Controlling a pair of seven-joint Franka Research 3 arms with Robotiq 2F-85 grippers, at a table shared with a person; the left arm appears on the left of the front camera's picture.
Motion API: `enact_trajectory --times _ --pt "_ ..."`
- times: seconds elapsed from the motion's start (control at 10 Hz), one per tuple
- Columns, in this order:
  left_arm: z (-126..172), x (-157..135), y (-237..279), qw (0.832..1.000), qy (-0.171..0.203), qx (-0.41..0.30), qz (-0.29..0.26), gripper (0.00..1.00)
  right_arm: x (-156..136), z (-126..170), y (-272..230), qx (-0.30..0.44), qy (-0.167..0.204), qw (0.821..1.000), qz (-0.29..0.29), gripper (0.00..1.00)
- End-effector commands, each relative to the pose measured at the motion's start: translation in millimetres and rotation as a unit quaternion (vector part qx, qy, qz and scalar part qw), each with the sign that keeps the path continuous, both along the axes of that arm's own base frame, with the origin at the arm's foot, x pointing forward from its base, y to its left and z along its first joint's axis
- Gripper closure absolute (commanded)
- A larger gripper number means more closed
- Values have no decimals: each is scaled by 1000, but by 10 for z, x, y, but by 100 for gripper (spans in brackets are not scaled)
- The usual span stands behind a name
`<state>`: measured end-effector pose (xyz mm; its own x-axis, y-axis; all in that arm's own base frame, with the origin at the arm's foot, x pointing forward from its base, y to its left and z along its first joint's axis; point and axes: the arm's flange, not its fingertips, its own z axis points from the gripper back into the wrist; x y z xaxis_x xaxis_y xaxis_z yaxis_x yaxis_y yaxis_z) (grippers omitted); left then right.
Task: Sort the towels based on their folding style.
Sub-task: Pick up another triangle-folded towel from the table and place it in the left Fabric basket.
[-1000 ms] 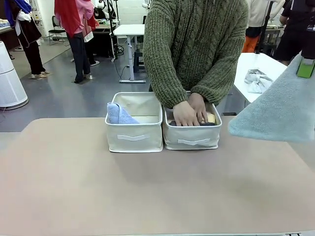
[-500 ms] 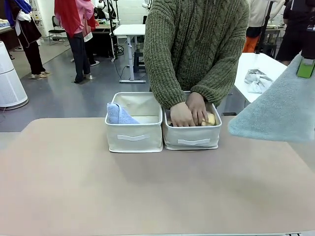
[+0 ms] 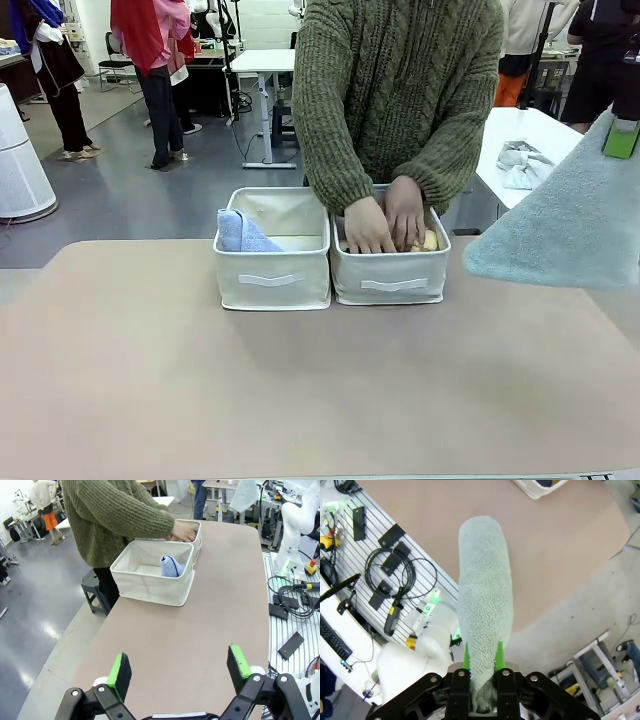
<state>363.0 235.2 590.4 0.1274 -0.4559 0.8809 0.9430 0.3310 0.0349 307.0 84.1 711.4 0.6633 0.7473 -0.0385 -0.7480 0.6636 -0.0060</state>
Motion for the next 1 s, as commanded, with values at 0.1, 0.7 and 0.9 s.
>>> enact_trajectory --times 0.1,0.7,0.9 --pt "1 -29 16 1000 -5 3 -6 0 -28 -23 -20 2 0 1000 0 82" --pt "1 -29 16 1000 -5 3 -6 0 769 217 679 24 -62 998 -22 82" --pt "1 -29 16 1000 -5 3 -6 0 1348 208 1225 45 -88 995 -19 82"
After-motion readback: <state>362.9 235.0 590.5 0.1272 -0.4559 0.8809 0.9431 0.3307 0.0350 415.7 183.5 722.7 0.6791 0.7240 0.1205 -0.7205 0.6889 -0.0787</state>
